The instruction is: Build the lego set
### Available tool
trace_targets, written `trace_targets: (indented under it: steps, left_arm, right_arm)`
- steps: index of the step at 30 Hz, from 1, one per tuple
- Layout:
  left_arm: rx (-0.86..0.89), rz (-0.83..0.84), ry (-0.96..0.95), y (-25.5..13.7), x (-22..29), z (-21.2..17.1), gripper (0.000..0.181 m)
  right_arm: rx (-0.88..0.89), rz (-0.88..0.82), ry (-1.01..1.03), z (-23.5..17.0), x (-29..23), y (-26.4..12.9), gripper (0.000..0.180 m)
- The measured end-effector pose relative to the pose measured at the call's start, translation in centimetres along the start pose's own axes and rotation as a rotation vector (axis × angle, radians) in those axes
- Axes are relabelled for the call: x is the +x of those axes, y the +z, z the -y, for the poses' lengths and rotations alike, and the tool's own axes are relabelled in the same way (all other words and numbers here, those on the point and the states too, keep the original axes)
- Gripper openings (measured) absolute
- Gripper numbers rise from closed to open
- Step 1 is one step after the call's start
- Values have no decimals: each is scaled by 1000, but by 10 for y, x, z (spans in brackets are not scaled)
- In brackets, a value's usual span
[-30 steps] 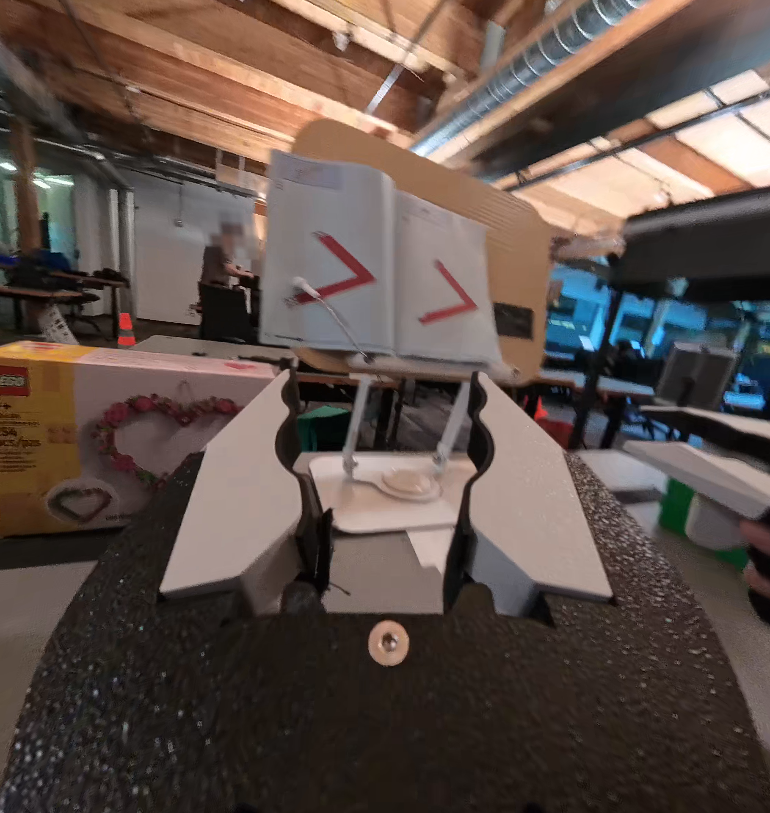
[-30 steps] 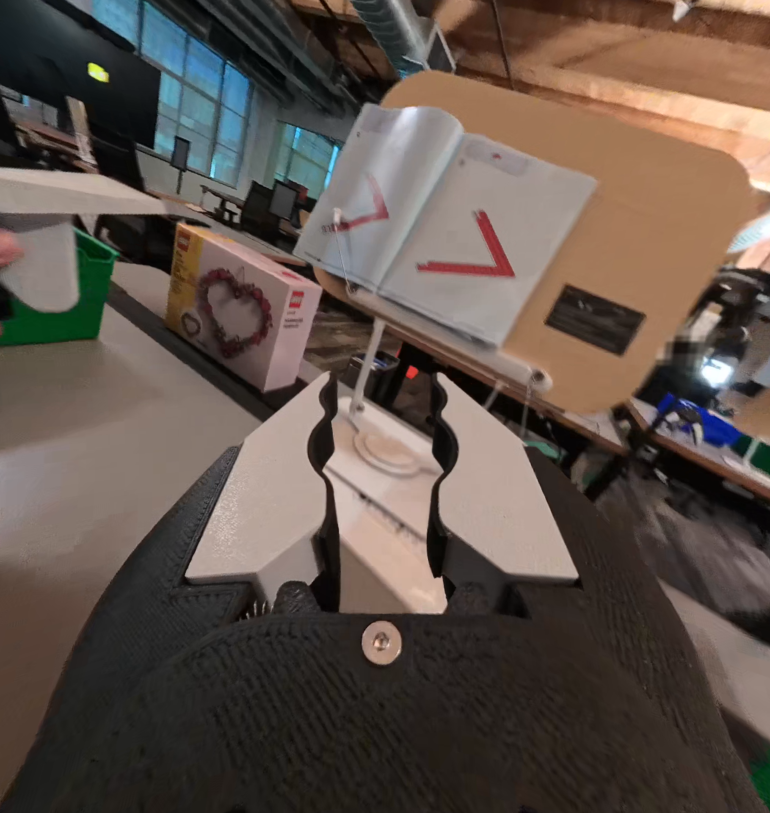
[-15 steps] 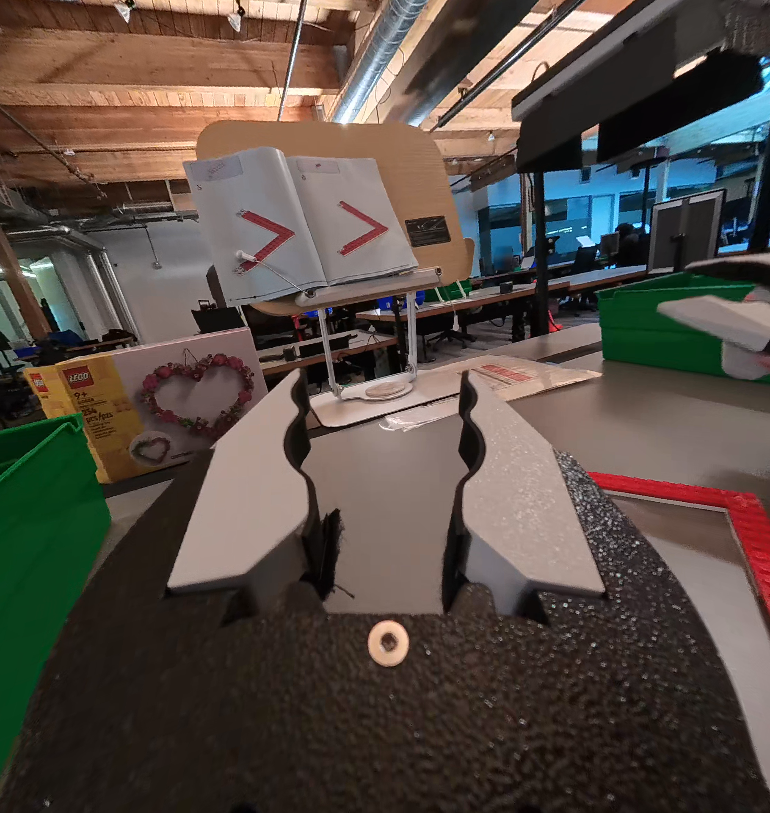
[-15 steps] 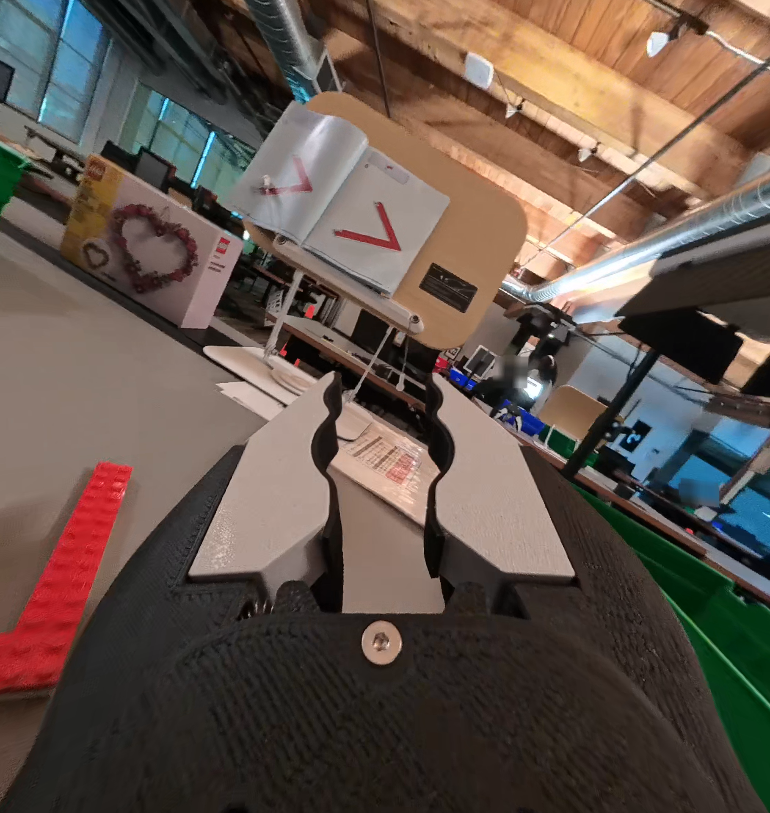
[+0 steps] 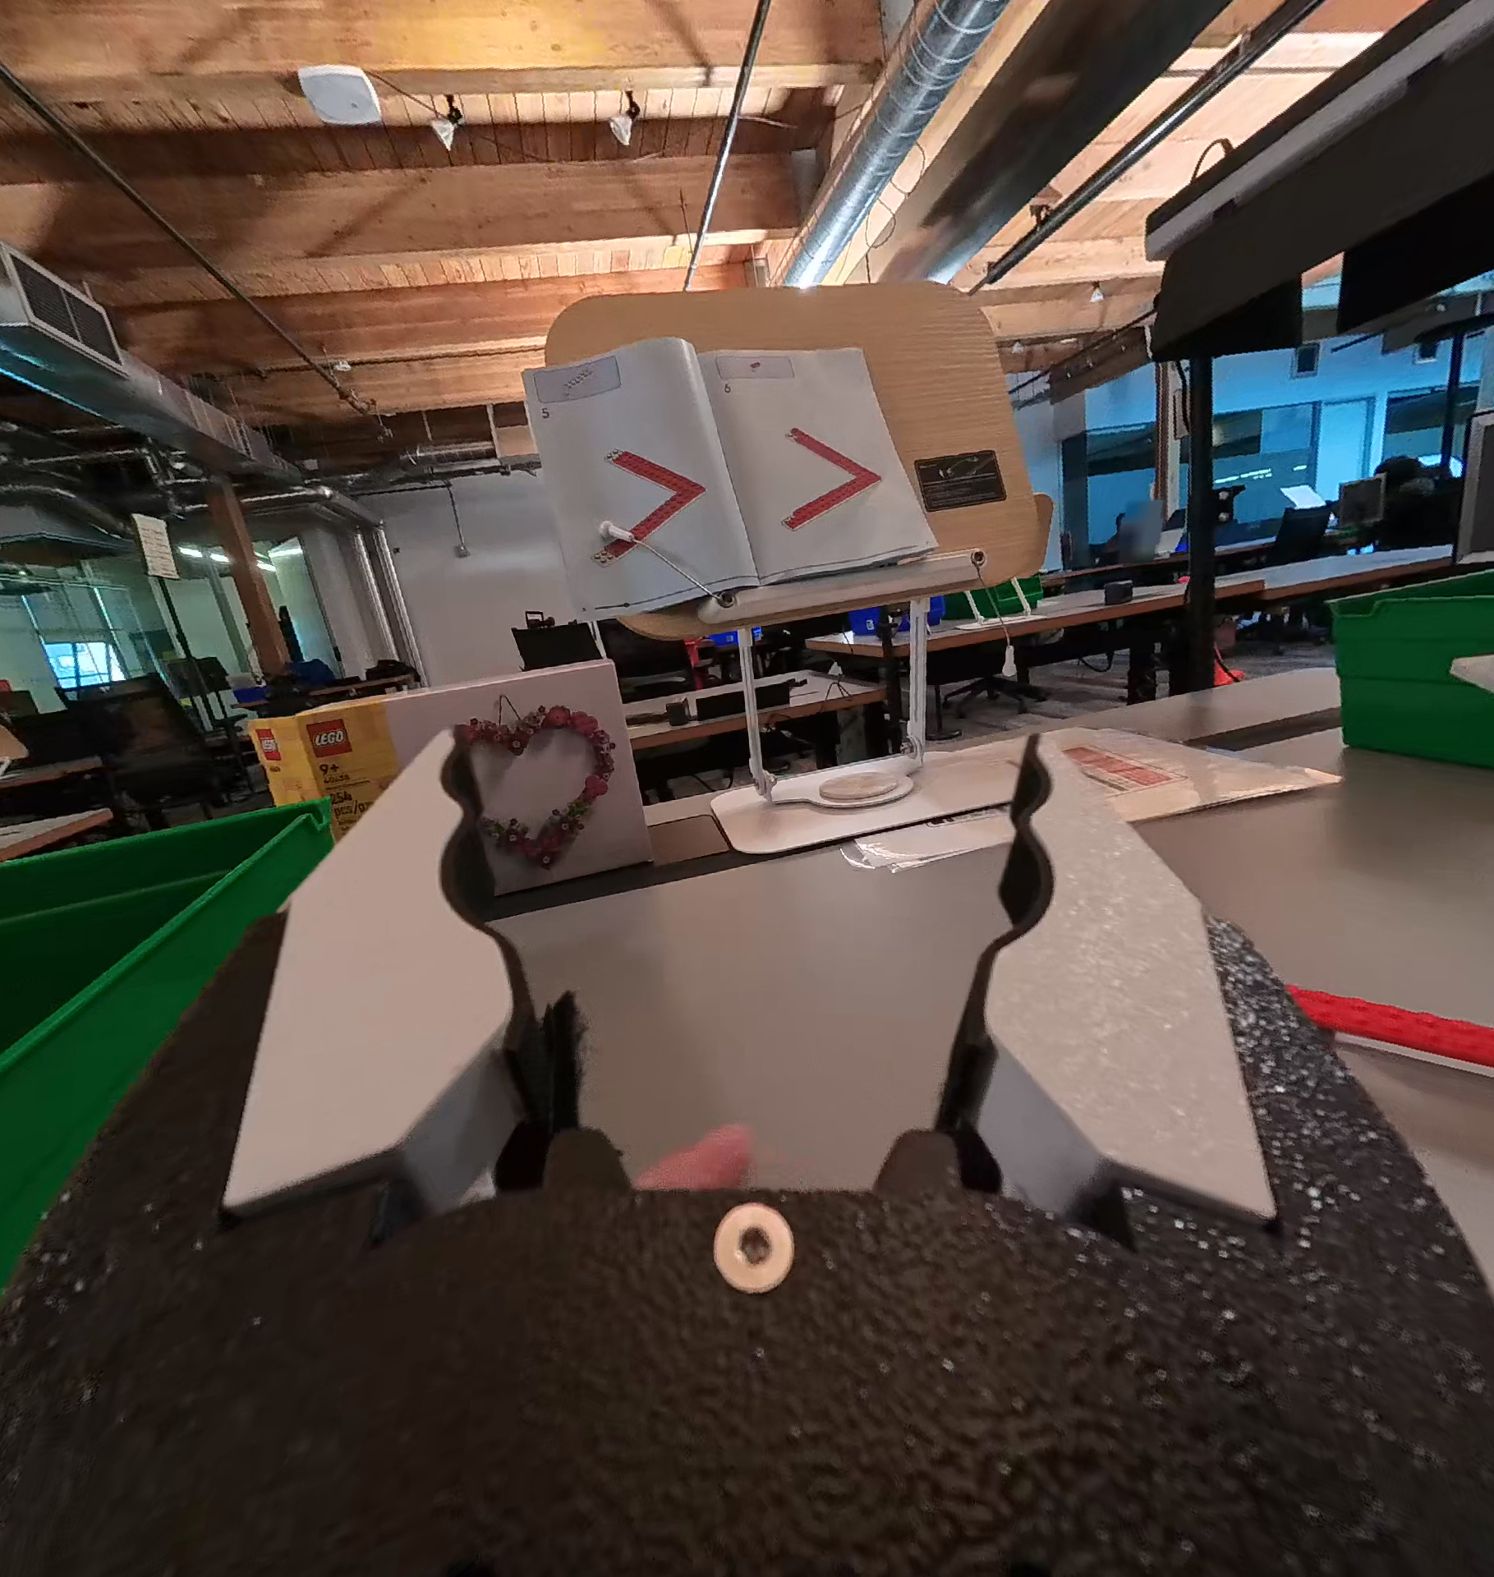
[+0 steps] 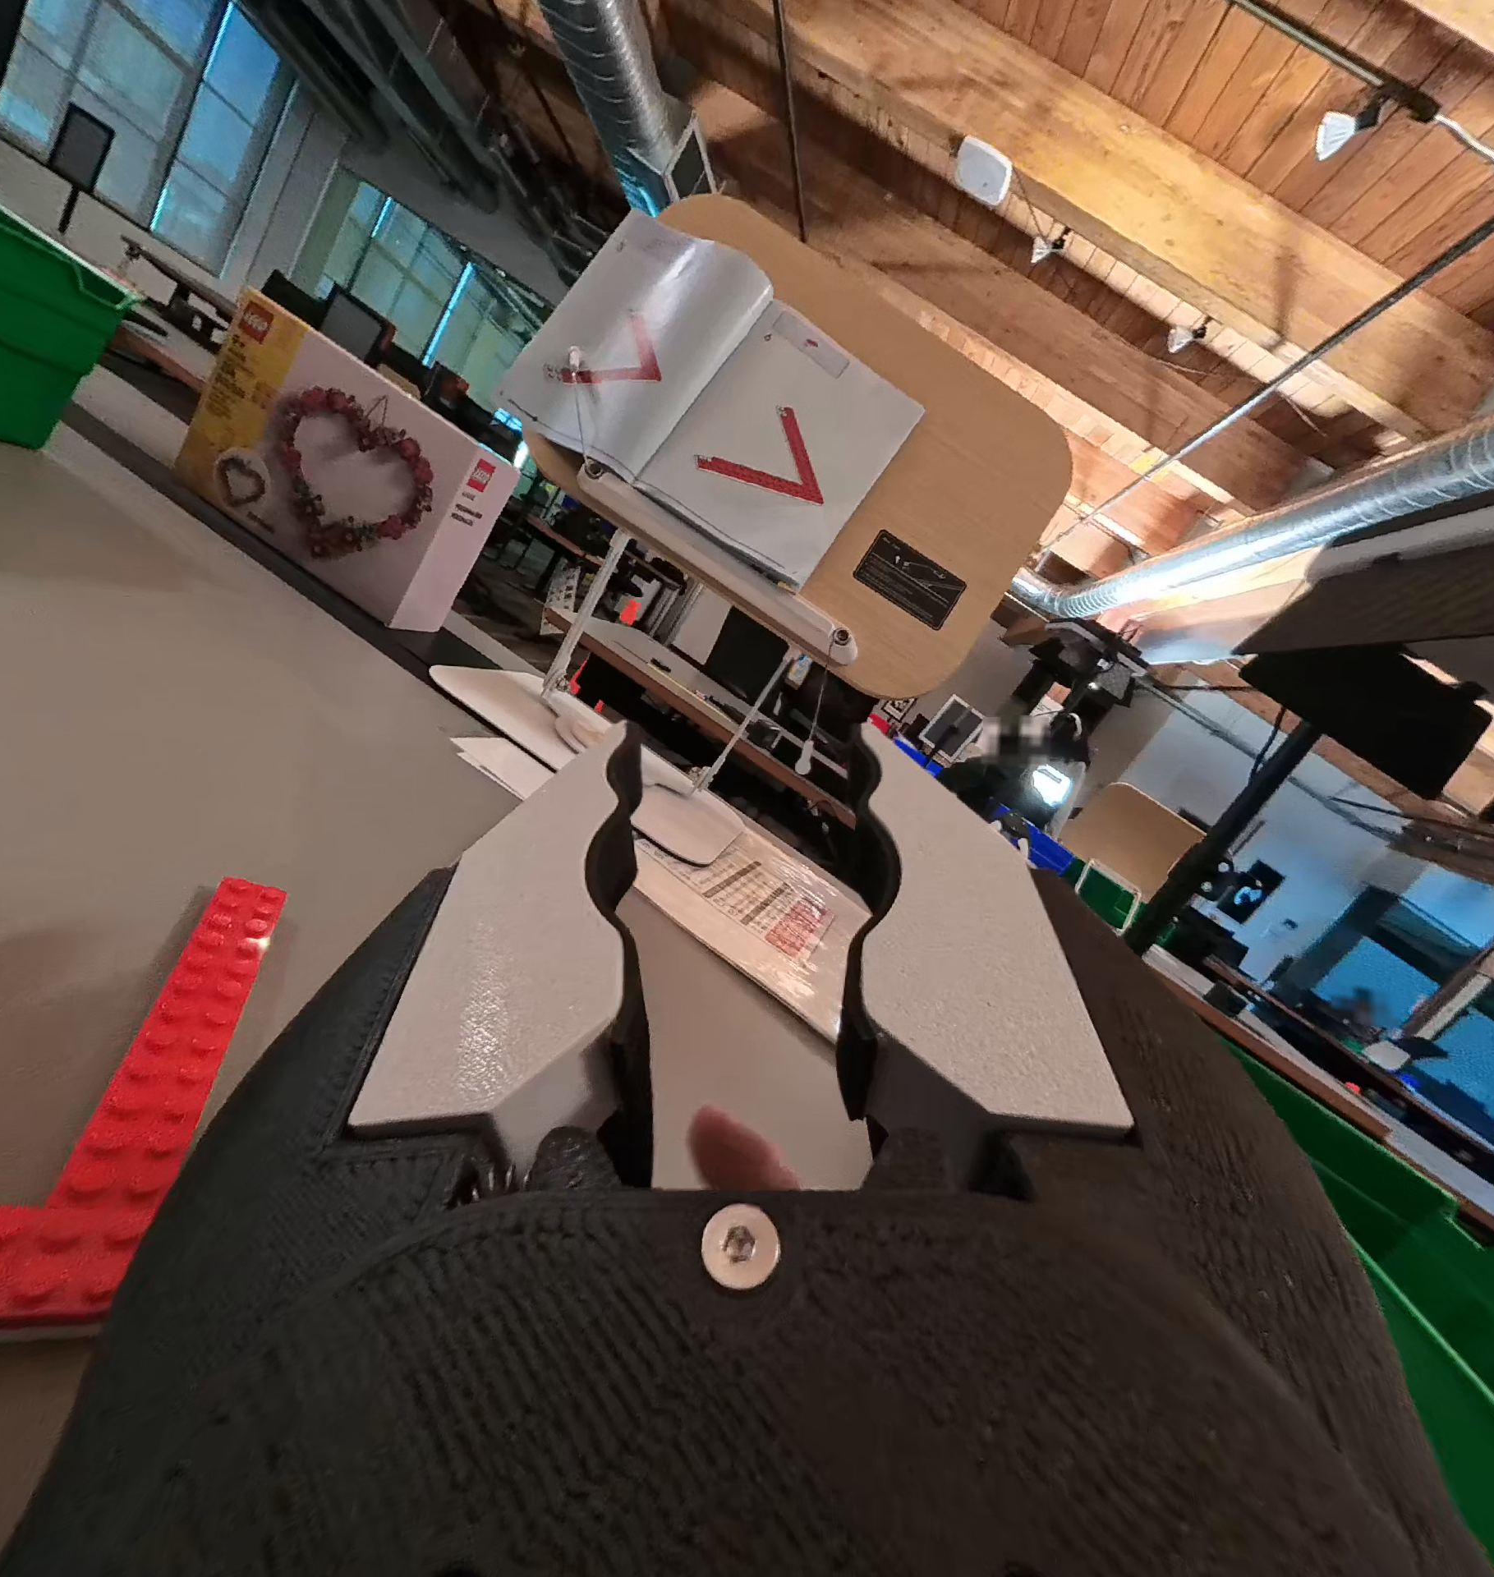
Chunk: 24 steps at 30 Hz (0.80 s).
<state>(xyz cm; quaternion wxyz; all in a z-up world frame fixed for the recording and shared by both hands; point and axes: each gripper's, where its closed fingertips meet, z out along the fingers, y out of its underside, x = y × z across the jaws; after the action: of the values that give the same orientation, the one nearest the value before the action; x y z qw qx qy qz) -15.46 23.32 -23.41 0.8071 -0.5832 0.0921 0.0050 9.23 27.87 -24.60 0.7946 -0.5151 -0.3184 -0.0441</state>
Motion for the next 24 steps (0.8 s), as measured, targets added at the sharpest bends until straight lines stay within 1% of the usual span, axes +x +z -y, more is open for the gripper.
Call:
trace_targets:
  steps: [2, 6, 8, 10, 12, 15, 17, 19, 21, 22, 23, 24]
  left_arm:
    - [17, -11, -10, 0, 2, 2, 128]
    - [17, -36, -28, 3, 5, 0, 131]
    - [39, -48, -23, 2, 7, 8, 132]
    - [86, -69, 14, -2, 8, 29, 132]
    - [153, -33, 82, -7, -2, 58, 130]
    - [239, 50, 111, -7, -35, 109, 125]
    - [237, 108, 150, 3, -69, 137, 122]
    - [166, 131, 178, 17, -104, 155, 110]
    - [22, 143, 178, 35, -143, 156, 102]
    - [-104, 116, 159, 43, -159, 144, 93]
    - [-292, 89, 95, 46, -175, 121, 88]
    - [-492, 62, -15, 41, -188, 94, 87]
  right_arm:
    - [3, -15, 13, 0, 4, 0, 53]
    - [20, -17, 44, 0, 7, 1, 63]
    - [25, -17, 49, 1, 7, 1, 66]
    - [23, -17, 51, 0, 7, 1, 68]
    - [19, -20, 55, -1, 8, 2, 70]
    - [28, -22, 82, 0, 11, 1, 71]
    - [33, -22, 113, -1, 13, 1, 74]
    - [31, -17, 141, -3, 15, 2, 76]
    - [26, -19, 174, -6, 18, 2, 78]
    - [24, -20, 189, -7, 19, 3, 78]
    - [21, -19, 198, -9, 19, 4, 78]
    - [16, -18, 202, -10, 19, 5, 78]
